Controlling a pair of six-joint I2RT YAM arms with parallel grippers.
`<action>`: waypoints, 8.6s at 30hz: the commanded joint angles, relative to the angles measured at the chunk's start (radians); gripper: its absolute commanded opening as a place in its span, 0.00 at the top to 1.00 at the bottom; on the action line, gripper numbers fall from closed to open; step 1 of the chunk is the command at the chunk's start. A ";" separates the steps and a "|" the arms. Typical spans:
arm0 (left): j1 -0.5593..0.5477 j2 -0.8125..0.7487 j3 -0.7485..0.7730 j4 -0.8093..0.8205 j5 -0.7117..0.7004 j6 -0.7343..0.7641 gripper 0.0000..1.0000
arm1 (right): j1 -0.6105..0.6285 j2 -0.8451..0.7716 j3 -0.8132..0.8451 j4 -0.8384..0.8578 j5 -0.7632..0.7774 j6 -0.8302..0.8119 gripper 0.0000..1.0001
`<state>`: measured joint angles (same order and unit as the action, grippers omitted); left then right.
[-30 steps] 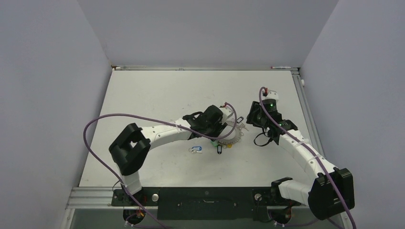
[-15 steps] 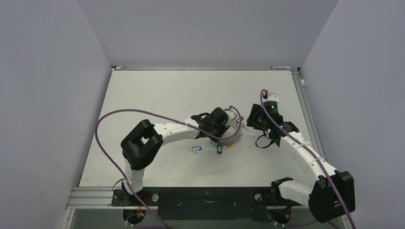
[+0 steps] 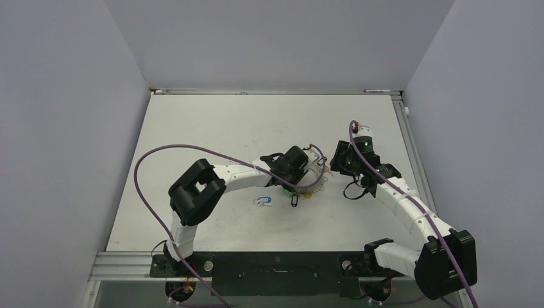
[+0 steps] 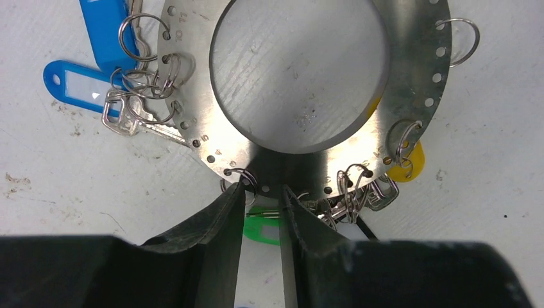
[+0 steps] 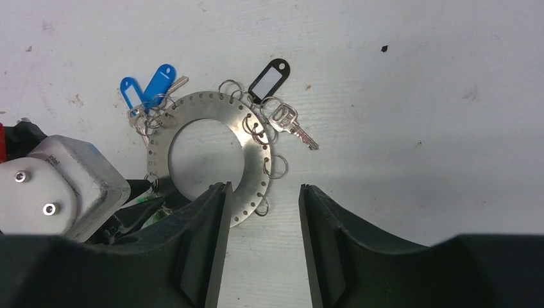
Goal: Put the keys on the keyring
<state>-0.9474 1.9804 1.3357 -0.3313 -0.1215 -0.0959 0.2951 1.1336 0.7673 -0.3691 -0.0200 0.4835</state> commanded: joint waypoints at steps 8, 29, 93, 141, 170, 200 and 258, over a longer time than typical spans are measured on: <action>0.014 0.020 0.033 0.041 -0.007 0.012 0.92 | -0.005 -0.020 -0.011 0.017 -0.019 -0.007 0.56; 0.074 -0.182 -0.119 0.168 0.330 -0.161 1.00 | -0.004 -0.094 0.000 -0.027 -0.028 -0.014 0.57; -0.068 -0.491 -0.637 0.503 0.297 0.461 0.41 | -0.002 -0.442 -0.152 0.145 -0.234 -0.026 0.56; -0.107 -0.082 -0.923 1.561 0.134 0.482 0.74 | -0.002 -0.398 -0.150 0.172 -0.275 -0.035 0.56; -0.108 -0.322 -0.977 1.330 0.138 0.388 1.00 | -0.002 -0.396 -0.157 0.179 -0.276 -0.035 0.56; -0.107 -0.530 -0.978 1.109 0.054 0.301 1.00 | 0.363 -0.448 -0.493 0.650 -0.233 -0.087 0.52; -0.082 -0.567 -1.038 1.181 0.108 0.265 1.00 | 0.671 0.366 -0.579 1.525 -0.084 -0.361 0.66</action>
<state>-1.0340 1.4395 0.2966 0.7830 -0.0277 0.1829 0.9802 1.4872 0.1593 1.0626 -0.0681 0.1135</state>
